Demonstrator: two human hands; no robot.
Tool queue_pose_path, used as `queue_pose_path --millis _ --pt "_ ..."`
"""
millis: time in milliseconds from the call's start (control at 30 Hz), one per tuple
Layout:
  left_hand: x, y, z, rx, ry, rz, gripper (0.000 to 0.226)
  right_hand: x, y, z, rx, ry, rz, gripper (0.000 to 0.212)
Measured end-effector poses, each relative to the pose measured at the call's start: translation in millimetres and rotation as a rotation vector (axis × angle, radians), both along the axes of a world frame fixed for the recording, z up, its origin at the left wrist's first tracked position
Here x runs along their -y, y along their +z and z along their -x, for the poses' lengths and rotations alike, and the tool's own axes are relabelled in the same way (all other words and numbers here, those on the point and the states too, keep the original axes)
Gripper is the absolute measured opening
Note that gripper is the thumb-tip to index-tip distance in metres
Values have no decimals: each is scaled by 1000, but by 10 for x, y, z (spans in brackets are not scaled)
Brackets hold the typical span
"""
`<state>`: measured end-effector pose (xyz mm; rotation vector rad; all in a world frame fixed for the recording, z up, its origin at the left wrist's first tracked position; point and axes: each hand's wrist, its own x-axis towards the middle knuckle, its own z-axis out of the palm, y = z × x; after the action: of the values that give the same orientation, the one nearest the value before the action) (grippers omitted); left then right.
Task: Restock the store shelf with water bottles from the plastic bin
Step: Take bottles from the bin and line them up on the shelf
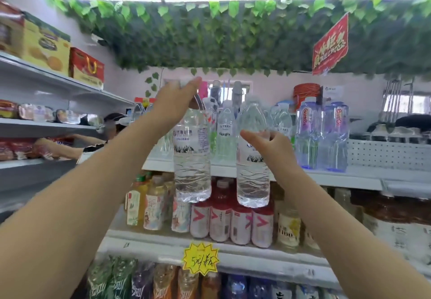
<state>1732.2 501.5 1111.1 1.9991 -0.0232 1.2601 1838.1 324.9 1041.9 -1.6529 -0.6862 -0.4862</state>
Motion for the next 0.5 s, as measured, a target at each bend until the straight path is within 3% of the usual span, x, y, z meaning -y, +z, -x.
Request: queue_pose_path --millis 133,267,400,500 --pt "-136 244 -244 46 -44 -33 40 -183 203 -284 37 3 -12 80" --pt "-404 437 -466 72 -56 -21 38 -458 390 -501 86 -39 -28 78" --pt "-724 536 -678 74 -86 -83 40 -776 529 -673 119 -121 -80 45" --pt "-997 618 -838 59 -119 -152 41 -1057 594 -889 124 -216 -101 61"
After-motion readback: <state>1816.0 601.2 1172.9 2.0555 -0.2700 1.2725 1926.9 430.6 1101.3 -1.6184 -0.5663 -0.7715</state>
